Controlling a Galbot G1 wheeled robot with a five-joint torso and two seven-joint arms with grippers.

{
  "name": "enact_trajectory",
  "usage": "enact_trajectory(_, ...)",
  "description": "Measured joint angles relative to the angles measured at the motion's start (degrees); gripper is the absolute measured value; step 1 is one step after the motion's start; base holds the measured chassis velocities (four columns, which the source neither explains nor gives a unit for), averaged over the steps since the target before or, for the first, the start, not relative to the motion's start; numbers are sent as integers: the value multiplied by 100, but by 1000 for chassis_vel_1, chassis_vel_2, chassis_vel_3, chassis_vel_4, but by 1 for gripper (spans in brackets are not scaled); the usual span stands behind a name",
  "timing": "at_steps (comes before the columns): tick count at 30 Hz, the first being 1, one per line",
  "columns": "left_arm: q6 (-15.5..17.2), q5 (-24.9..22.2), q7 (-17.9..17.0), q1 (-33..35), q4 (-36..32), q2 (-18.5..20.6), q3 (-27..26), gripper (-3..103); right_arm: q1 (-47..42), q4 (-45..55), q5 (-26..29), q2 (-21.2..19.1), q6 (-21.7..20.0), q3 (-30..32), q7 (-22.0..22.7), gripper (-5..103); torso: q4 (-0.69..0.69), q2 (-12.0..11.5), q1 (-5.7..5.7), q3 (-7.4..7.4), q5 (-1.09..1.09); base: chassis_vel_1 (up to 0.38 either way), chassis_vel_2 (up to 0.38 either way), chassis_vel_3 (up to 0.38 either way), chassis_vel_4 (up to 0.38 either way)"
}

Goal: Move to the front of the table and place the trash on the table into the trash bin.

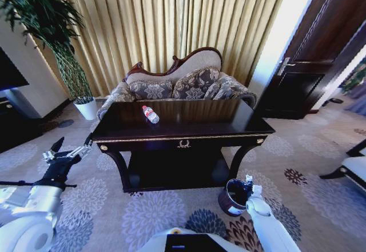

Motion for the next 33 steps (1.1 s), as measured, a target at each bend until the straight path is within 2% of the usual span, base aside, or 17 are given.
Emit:
enact_trajectory(1,0,0,0,0,0,0,0,100,0,0,0,0,0,0,0,8,0,0,0,0,0,0,0,0,0)
enact_trajectory(4,-4,0,0,-4,0,-2,9,100,-34,133,-32,14,23,14,6,24,1,0,0,0,0,0,0,0,0)
enact_trajectory(6,-4,0,0,-6,0,-3,14,100,-41,156,-30,15,24,18,8,24,1,0,0,0,0,0,0,0,0)
enact_trajectory(7,-5,0,0,-9,0,-3,22,100,-50,176,-27,15,24,22,9,29,1,0,0,0,0,0,0,0,0)
enact_trajectory(8,-5,0,-1,-12,0,-3,27,100,-64,197,-18,14,24,32,11,40,1,0,0,0,0,0,0,0,0)
enact_trajectory(10,-5,0,-1,-12,0,-2,27,100,-73,204,-14,10,24,35,12,40,1,0,0,0,0,0,0,0,0)
enact_trajectory(14,-6,0,-2,-9,0,0,31,100,-115,216,16,-14,57,58,13,61,0,0,0,0,0,0,0,0,0)
enact_trajectory(16,-6,0,-2,-8,0,-2,34,100,-121,220,21,-18,65,62,14,61,1,0,0,0,0,0,0,0,0)
enact_trajectory(20,-7,0,-2,-7,0,-4,47,100,-139,257,35,-26,75,79,16,84,1,0,0,0,0,0,0,0,0)
enact_trajectory(21,-7,0,-2,-7,0,-4,47,100,-139,257,35,-26,75,79,16,84,1,0,0,0,0,0,0,0,0)
enact_trajectory(23,-8,0,-1,-11,0,3,46,100,-142,286,40,-27,76,83,19,94,1,0,0,0,0,0,0,0,0)
enact_trajectory(25,-8,0,-2,-10,0,4,44,100,-143,293,41,-27,76,83,19,94,1,0,0,0,0,0,0,0,0)
enact_trajectory(27,-11,0,-2,-7,0,3,40,100,-146,316,42,-27,75,84,20,99,1,0,0,0,0,0,0,0,0)
enact_trajectory(33,-19,-2,0,1,0,2,32,100,-152,341,58,-20,75,86,22,100,1,1,0,0,0,0,0,0,0)
